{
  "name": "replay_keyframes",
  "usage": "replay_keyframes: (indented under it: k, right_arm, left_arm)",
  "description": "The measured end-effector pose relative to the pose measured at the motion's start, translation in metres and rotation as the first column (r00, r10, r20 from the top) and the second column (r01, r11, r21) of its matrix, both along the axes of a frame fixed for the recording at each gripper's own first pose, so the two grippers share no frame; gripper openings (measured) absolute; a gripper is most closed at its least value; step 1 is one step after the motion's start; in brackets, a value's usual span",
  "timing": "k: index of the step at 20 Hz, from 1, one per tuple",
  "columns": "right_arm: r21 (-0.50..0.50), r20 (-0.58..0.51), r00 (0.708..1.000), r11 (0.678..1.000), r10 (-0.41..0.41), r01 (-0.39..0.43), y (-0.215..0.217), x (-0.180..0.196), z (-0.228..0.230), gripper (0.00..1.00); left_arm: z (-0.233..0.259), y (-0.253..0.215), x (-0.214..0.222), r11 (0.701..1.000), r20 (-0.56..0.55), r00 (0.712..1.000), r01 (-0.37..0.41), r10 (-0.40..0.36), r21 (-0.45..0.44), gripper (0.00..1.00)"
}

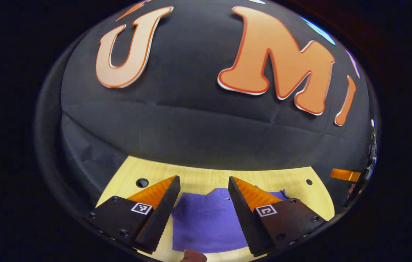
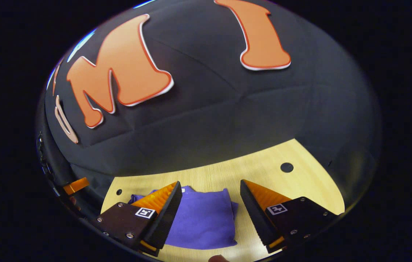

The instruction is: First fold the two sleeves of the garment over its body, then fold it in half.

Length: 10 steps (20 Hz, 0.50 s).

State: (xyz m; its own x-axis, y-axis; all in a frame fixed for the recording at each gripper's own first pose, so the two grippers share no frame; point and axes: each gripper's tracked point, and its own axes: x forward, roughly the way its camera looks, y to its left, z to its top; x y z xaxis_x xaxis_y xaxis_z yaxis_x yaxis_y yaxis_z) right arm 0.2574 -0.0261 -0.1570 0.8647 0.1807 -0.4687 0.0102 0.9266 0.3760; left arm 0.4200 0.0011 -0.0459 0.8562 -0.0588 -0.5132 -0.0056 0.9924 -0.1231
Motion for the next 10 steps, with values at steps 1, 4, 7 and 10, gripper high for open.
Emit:
replay_keyframes:
  k: [1,4,7,10]
  right_arm:
    - [-0.004,0.037,0.999,1.0,-0.011,0.011,0.0,-0.007,0.013,0.95]
    - [-0.045,0.136,0.99,0.999,-0.022,0.029,0.004,-0.031,0.046,0.95]
    - [-0.11,0.214,0.977,0.993,-0.006,0.03,0.013,-0.057,0.069,0.95]
    - [-0.161,0.272,0.962,0.987,0.02,0.024,0.027,-0.082,0.088,0.95]
  left_arm:
    - [0.012,0.0,-0.009,1.0,0.039,0.999,0.002,-0.003,0.01,0.87]
    - [0.047,-0.001,-0.041,1.0,0.143,0.99,0.007,-0.009,0.016,0.88]
    - [0.078,-0.004,-0.075,1.0,0.228,0.974,0.013,-0.016,0.014,0.97]
    - [0.099,-0.009,-0.1,1.0,0.305,0.952,0.017,-0.021,0.016,0.96]
